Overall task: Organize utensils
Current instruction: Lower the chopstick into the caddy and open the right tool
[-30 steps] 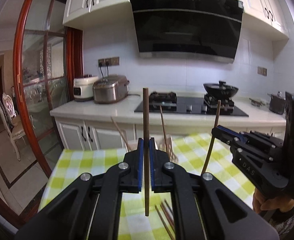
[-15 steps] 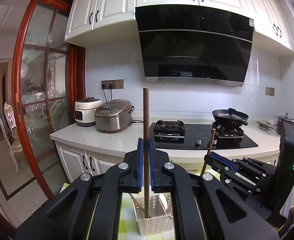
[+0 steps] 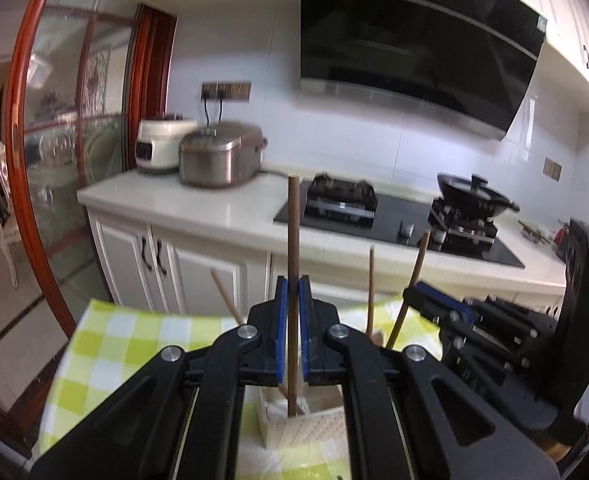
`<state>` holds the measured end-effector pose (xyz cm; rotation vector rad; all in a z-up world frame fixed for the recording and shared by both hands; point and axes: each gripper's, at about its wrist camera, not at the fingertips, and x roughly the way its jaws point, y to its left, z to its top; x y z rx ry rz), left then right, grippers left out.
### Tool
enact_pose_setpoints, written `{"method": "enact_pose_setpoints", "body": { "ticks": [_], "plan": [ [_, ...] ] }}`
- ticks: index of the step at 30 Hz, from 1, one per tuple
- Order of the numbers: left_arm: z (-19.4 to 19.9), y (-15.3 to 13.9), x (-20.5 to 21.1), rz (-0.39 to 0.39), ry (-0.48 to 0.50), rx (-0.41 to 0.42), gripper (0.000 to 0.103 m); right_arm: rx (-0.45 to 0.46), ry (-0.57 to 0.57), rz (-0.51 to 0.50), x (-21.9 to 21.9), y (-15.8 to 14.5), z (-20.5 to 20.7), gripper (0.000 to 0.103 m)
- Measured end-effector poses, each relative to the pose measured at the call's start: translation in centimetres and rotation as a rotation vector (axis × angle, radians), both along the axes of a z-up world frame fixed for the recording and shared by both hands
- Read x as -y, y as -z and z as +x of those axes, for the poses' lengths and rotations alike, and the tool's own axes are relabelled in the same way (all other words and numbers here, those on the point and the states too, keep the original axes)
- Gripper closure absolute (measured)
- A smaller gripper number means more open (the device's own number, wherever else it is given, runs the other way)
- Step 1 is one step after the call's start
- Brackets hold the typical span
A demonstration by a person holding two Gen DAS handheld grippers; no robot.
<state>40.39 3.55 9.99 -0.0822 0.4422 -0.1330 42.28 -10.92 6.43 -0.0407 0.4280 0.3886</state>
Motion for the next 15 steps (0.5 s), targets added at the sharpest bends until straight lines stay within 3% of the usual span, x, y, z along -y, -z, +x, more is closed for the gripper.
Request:
{"method": "enact_pose_setpoints", "body": {
  "ticks": [5, 12, 15],
  "plan": [
    [0.6, 3.1, -0.4, -0.008, -0.005, -0.067, 0.097, -0.054, 0.008, -0.009, -0.1, 1.7, 0.7, 0.095],
    [1.2, 4.8, -1.5, -0.01, -0.049, -0.1, 0.097, -0.069, 0.03, -0.003, 0.0, 2.0, 1.4, 0.095],
    [1.1, 4.8, -2.0, -0.009, -0.071, -0.098, 0.088, -0.076, 0.049, 0.001, 0.4, 1.9, 1.5, 0.092]
  ]
}}
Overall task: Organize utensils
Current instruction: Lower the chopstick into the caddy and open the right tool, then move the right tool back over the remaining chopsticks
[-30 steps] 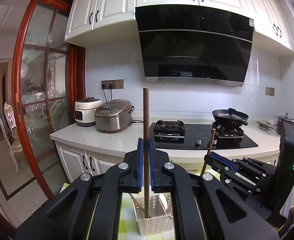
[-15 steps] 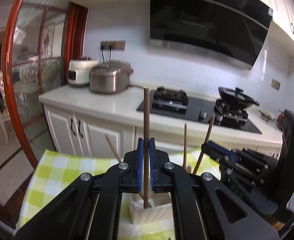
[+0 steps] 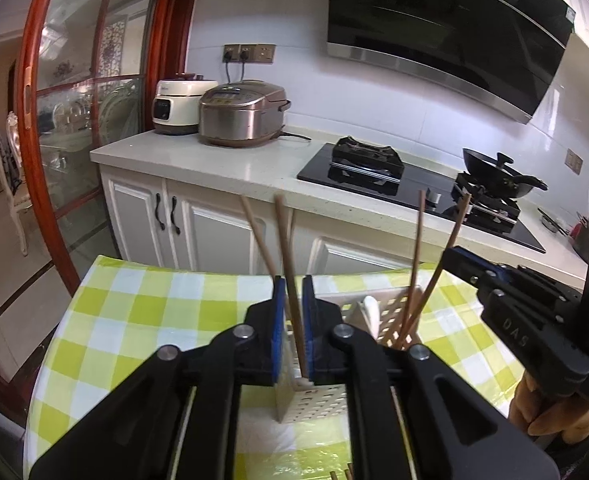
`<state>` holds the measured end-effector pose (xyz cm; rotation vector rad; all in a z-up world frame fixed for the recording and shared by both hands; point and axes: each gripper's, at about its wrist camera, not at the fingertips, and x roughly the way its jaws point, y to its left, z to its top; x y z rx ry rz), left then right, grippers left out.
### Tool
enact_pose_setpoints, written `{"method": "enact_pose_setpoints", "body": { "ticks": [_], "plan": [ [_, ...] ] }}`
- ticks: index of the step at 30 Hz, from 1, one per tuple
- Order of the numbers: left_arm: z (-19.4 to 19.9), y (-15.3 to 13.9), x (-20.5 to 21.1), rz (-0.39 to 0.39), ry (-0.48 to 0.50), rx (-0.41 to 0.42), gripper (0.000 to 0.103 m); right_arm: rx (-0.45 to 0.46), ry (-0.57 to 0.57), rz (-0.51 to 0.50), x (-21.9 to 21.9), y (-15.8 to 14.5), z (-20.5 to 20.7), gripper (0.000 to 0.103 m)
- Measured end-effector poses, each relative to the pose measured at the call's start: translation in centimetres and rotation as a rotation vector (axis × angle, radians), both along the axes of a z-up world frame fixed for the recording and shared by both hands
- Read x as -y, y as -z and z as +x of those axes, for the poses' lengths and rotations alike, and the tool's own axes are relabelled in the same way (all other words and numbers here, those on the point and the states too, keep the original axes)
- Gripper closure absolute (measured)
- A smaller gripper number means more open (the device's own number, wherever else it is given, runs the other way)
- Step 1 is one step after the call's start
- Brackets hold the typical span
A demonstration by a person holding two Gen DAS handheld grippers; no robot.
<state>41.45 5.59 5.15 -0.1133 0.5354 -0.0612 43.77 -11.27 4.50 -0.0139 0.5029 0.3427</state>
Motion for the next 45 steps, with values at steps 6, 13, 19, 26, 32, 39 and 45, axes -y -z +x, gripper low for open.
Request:
{"method": "enact_pose_setpoints", "body": {
  "ticks": [6, 13, 19, 26, 32, 39, 45],
  "plan": [
    [-1.8, -1.0, -0.8, 0.006, -0.045, 0.037, 0.058, 0.03, 0.025, 0.035, 1.7, -0.9, -2.0, 0.055],
    [-6.5, -1.6, -0.7, 0.072, -0.119, 0.107, 0.023, 0.043, 0.044, 0.04, 3.8, -0.9, -5.7, 0.055],
    [-10.7, 0.6, -0.1, 0.141, -0.15, 0.111, 0.005, -0.029, 0.037, 0.059, 4.7, 2.2, -9.2, 0.049],
    [-14.3, 5.6, 0.6, 0.178, -0.153, 0.025, 0.005, -0.152, 0.022, 0.06, 4.3, 7.7, -12.9, 0.048],
    [-17.1, 9.4, 0.7, 0.183, -0.153, -0.025, 0.005, -0.246, 0.01, 0.033, 3.2, 11.7, -14.5, 0.049],
    [-18.6, 11.8, 0.6, 0.17, -0.143, -0.068, 0.005, -0.311, 0.0, -0.006, 1.7, 14.3, -15.5, 0.049],
    [-19.1, 12.9, -0.1, 0.157, -0.15, -0.074, 0.005, -0.35, -0.019, -0.041, 0.2, 15.6, -15.6, 0.051]
  ]
}}
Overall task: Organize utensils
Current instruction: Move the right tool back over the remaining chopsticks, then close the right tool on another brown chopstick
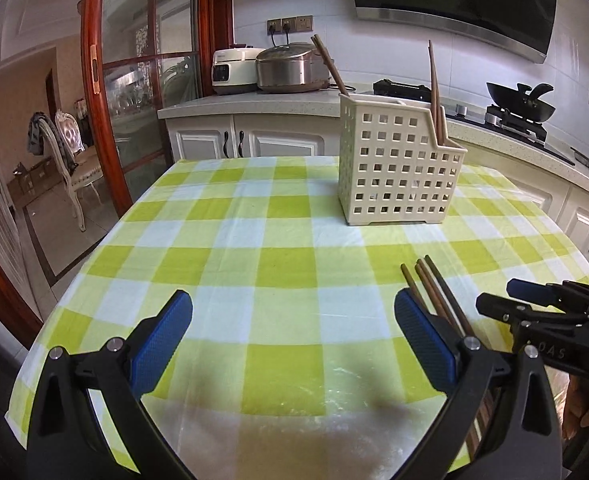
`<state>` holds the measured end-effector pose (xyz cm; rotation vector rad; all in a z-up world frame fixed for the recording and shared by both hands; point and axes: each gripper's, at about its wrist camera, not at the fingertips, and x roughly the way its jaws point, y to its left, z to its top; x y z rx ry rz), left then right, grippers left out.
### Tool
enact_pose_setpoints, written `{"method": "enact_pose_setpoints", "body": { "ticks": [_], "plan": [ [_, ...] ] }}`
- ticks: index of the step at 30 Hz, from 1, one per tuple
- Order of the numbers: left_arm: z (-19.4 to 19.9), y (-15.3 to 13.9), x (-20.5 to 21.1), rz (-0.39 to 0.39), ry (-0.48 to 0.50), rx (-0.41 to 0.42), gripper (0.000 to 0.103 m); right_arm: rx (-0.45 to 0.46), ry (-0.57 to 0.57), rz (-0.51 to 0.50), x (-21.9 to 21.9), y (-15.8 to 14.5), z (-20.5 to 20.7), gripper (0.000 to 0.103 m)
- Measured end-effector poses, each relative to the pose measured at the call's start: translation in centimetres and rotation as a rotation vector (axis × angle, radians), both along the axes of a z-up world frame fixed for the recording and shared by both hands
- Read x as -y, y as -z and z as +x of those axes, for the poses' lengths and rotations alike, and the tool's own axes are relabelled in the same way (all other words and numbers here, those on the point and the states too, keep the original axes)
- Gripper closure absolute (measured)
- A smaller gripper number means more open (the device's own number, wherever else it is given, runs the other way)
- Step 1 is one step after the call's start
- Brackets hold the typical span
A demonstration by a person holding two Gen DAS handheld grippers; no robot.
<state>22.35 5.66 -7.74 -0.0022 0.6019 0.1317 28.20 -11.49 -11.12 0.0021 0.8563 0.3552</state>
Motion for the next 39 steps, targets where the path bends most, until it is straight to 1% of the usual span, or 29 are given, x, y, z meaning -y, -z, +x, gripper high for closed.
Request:
{"method": "enact_pose_setpoints", "body": {
  "ticks": [4, 6, 8, 16, 25, 27, 29, 30, 37, 39],
  "plan": [
    [-0.1, 0.1, -0.2, 0.02, -0.011, 0.009, 0.005, -0.012, -0.017, -0.019, -1.1, 0.1, 0.1, 0.066],
    [-0.2, 0.2, -0.5, 0.017, -0.011, 0.012, 0.005, -0.01, -0.024, -0.033, -1.6, 0.0, 0.2, 0.07],
    [-0.3, 0.3, -0.8, 0.013, -0.013, 0.013, 0.005, -0.01, -0.033, -0.05, -2.2, 0.0, 0.2, 0.076],
    [-0.6, 0.6, -1.8, -0.02, -0.01, 0.011, 0.005, -0.023, -0.036, -0.112, -3.6, 0.5, 0.5, 0.083],
    [-0.5, 1.0, -1.8, -0.039, 0.015, -0.001, 0.005, -0.016, -0.021, -0.151, -4.5, 0.9, 1.2, 0.084],
    [-0.3, 1.1, -1.7, -0.047, 0.015, -0.014, 0.005, -0.014, -0.025, -0.152, -4.6, 0.9, 1.2, 0.086],
    [-0.2, 1.2, -1.7, -0.051, 0.012, -0.024, 0.005, -0.007, -0.032, -0.164, -4.8, 0.9, 1.1, 0.094],
    [-0.1, 1.3, -1.7, -0.052, 0.011, -0.031, 0.006, -0.002, -0.035, -0.169, -4.8, 0.9, 1.1, 0.096],
    [0.5, 1.6, -0.4, -0.046, 0.027, -0.065, 0.006, 0.0, -0.017, -0.111, -3.0, 0.7, 0.9, 0.097],
    [0.8, 1.7, 0.2, -0.05, 0.041, -0.081, 0.01, 0.008, -0.009, -0.092, -2.3, 0.4, 0.8, 0.097]
  ]
}}
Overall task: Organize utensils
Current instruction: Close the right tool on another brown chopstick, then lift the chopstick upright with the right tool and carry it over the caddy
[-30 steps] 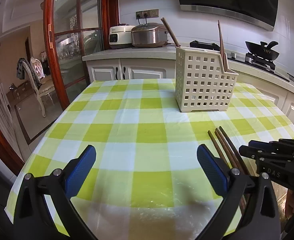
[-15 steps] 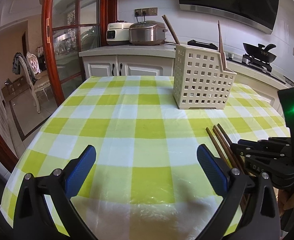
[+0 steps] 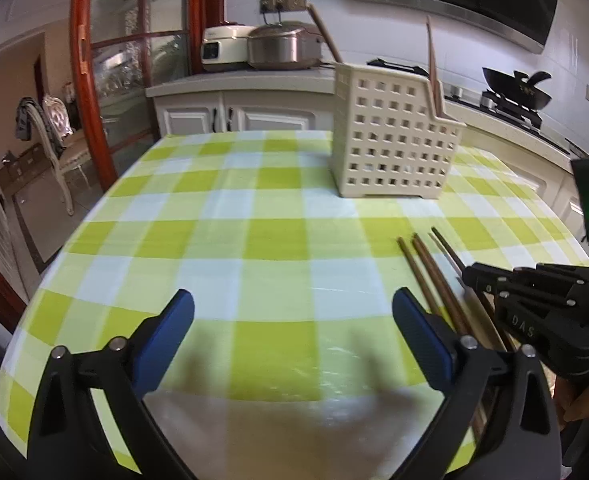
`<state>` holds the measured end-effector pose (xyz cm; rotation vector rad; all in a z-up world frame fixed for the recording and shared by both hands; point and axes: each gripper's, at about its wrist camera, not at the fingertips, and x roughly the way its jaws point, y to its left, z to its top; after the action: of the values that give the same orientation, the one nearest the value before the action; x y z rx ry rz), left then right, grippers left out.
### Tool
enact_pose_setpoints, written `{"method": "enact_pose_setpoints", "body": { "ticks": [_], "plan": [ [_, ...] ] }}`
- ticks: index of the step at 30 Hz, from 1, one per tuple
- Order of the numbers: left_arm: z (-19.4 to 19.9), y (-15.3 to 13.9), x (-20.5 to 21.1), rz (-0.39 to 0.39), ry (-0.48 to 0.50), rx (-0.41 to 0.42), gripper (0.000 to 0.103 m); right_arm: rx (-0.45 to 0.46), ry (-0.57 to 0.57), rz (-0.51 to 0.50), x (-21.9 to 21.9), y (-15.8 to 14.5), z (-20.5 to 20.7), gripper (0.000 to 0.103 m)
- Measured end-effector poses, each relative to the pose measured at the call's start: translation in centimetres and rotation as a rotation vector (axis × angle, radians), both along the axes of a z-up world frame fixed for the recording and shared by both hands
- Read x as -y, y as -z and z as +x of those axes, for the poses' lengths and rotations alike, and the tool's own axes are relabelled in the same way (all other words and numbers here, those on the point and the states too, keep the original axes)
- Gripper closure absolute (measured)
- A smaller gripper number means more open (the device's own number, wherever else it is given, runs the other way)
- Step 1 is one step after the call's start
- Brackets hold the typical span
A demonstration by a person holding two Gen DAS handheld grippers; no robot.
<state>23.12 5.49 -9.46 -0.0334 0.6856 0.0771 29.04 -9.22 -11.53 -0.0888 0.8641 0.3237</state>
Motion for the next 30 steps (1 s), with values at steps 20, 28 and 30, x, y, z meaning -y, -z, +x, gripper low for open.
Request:
{"method": "enact_pose_setpoints", "body": {
  "ticks": [20, 28, 30],
  "plan": [
    [4.2, 2.5, 7.8, -0.05, 0.098, -0.176, 0.068, 0.041, 0.046, 0.166, 7.0, -1.8, -0.6, 0.097],
    [5.1, 3.1, 8.8, -0.017, 0.079, -0.198, 0.077, 0.035, 0.033, 0.205, 8.0, -1.7, -0.8, 0.097],
    [5.1, 3.2, 9.0, -0.008, 0.08, -0.197, 0.084, 0.033, 0.031, 0.208, 8.0, -1.6, -0.9, 0.097]
  ]
}}
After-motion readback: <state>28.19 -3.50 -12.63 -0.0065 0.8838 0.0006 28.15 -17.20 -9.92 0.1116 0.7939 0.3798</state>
